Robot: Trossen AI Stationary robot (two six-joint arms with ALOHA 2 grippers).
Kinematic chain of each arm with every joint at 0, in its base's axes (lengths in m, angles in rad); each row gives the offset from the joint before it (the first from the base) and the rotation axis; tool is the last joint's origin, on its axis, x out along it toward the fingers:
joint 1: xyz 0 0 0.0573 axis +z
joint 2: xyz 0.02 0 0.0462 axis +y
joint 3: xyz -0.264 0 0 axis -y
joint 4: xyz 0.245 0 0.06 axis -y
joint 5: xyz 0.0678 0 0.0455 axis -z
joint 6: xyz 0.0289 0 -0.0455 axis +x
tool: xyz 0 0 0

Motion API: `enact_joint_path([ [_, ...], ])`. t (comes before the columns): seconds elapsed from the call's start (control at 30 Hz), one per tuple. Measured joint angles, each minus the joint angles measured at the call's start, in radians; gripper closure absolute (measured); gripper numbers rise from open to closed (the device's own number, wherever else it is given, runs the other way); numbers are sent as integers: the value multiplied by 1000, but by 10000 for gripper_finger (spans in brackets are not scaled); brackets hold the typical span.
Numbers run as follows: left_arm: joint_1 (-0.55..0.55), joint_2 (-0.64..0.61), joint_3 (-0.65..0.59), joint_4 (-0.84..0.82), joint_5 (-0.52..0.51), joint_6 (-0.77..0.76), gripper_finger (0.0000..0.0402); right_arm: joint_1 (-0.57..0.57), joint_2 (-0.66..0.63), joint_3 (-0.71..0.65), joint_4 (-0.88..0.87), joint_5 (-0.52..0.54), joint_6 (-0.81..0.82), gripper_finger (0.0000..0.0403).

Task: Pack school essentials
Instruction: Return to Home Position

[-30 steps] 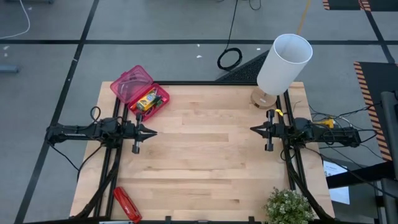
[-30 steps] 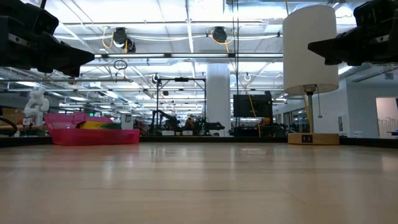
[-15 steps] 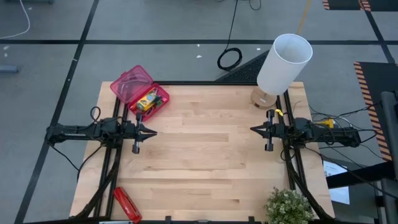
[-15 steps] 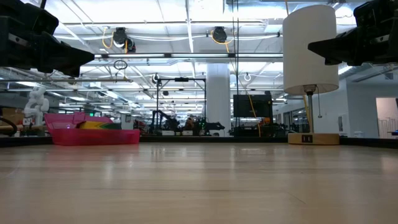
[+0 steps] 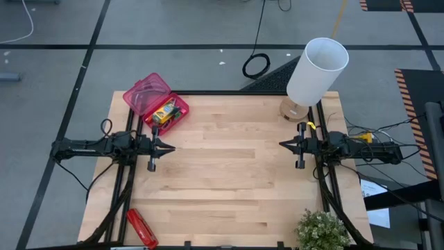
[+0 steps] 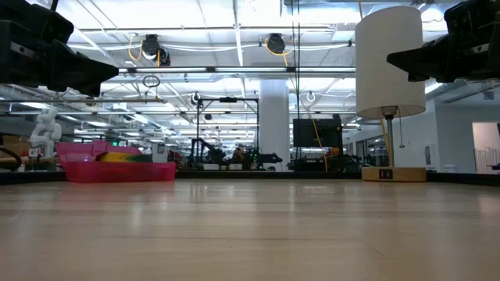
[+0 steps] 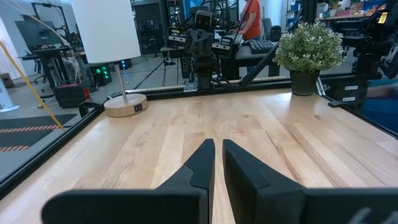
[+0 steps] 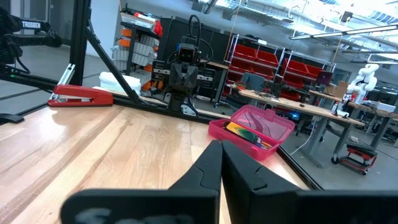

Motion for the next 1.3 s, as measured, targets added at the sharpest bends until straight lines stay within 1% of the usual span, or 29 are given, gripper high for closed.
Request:
enact_joint_path([
  [1.3, 0, 0, 0, 0, 0, 0, 366, 0, 0, 0, 0, 0, 0, 403],
])
